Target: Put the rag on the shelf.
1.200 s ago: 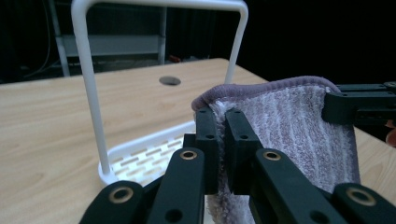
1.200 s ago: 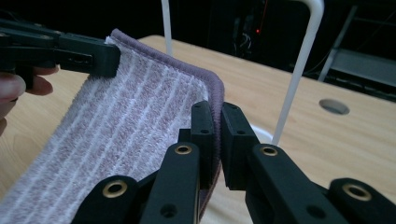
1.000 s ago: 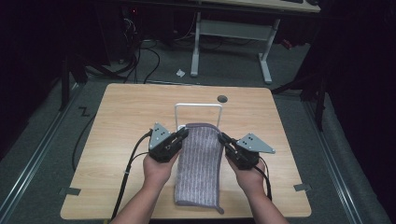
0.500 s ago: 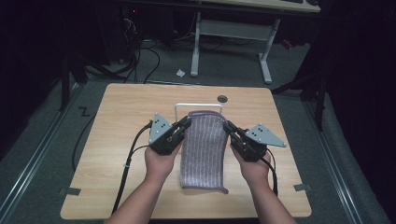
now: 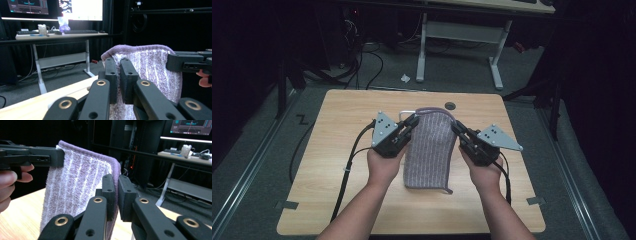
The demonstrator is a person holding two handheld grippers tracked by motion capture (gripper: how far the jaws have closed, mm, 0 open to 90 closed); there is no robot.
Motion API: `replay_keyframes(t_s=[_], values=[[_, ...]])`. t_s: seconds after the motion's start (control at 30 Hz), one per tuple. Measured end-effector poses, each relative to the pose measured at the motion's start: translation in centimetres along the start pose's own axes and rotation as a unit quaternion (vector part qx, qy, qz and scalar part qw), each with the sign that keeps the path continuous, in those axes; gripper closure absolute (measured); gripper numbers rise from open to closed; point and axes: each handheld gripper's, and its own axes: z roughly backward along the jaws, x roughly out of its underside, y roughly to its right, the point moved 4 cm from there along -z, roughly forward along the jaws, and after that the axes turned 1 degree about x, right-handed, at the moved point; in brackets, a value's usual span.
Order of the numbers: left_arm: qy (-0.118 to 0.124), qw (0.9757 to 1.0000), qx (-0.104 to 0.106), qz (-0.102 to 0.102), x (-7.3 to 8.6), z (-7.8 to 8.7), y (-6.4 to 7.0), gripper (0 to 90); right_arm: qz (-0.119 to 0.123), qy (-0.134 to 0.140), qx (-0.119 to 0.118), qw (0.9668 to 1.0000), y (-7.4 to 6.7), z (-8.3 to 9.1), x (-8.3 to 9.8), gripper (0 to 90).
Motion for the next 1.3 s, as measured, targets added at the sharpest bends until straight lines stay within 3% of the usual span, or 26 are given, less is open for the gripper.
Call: replay_keyframes(t_s=[0.47,0.67,0.83,0.97,1.1,1.3], values=[[0.019,0.9996,-0.008,-0.019,-2.5,-0.6,-1.4,86.0,0.002,0.019,-0.003,0.9998,0.5,-1.5,-3.0,85.2],[0.030,0.9995,-0.010,-0.007,-3.3,-0.7,-2.5,86.0,-0.004,0.026,-0.006,0.9996,0.7,-2.1,-4.1,85.2],[0.031,0.9993,-0.012,-0.014,-3.9,-1.0,-3.4,86.0,-0.001,0.028,-0.006,0.9996,1.0,-2.9,-4.8,85.2],[0.029,0.9995,-0.013,-0.008,-4.3,-1.5,-3.9,86.0,-0.004,0.028,-0.006,0.9996,1.2,-3.5,-5.1,85.2],[0.030,0.9991,-0.016,-0.025,-4.9,-2.1,-4.3,86.0,-0.008,0.033,-0.006,0.9994,1.5,-4.1,-5.6,85.2],[0.029,0.9991,-0.019,-0.023,-5.2,-3.7,-5.3,86.0,-0.020,0.036,-0.001,0.9991,2.6,-5.3,-6.1,85.2]])
